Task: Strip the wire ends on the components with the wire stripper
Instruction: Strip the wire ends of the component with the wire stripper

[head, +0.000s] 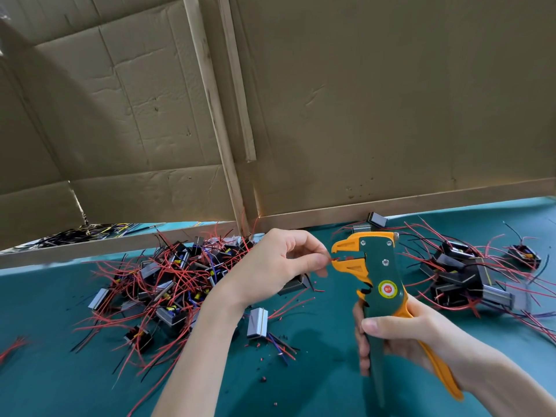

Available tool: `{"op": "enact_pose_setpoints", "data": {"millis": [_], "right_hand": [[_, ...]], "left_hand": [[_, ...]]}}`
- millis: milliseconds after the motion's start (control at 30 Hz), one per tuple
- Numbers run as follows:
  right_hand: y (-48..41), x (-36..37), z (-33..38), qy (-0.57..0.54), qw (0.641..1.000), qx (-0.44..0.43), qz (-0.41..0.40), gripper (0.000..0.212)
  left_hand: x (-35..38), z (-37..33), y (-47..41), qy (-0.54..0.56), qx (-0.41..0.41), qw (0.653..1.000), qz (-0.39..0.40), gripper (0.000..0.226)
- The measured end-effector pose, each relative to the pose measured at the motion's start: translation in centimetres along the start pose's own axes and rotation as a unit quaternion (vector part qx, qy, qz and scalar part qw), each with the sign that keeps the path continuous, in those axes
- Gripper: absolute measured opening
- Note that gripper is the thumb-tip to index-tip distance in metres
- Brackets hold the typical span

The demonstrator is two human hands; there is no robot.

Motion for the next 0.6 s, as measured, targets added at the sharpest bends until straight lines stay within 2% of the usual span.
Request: {"op": "enact_pose_setpoints", "data": {"millis": [200, 367, 400, 533, 600], "right_hand": [[0.3, 0.7, -0.5, 0.021, 0.997, 0.019, -0.066, 0.038], [0.0, 1.9, -1.7, 0.025, 0.98, 0.025, -0.195, 0.033], [-0.1, 2.0, -1.8, 0.002, 0.981, 0.024, -0.194, 0.029], [-0.9, 2.4, -1.6, -0.134, 0.986, 0.034, -0.088, 0.025], [-1.1, 1.7, -1.9, -0.172, 0.98, 0.033, -0.097, 0.021]], "left_hand": [[-0.5, 0.3, 0.1, -0.018, -0.006, 1.0, 0.017, 0.007], [-0.1, 1.9, -0.5, -0.04, -0.04, 0.998, 0.008, 0.007], [0.3, 2.4, -0.6, -0.042, -0.051, 0.998, 0.01, 0.007], [0.2, 3.5, -1.1, -0.038, -0.061, 0.997, -0.03, 0.008], [0.0, 3.2, -1.3, -0.053, -0.04, 0.996, -0.067, 0.012]]}}
Point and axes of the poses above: each hand's wrist, its own y-axis away from the middle knuckle, its own x-axis out of the palm, z = x × y, the point moved 5 cm from there along -y, towards the middle knuckle, and after that the axes turned 2 degrees about y, right-handed, at the moved point
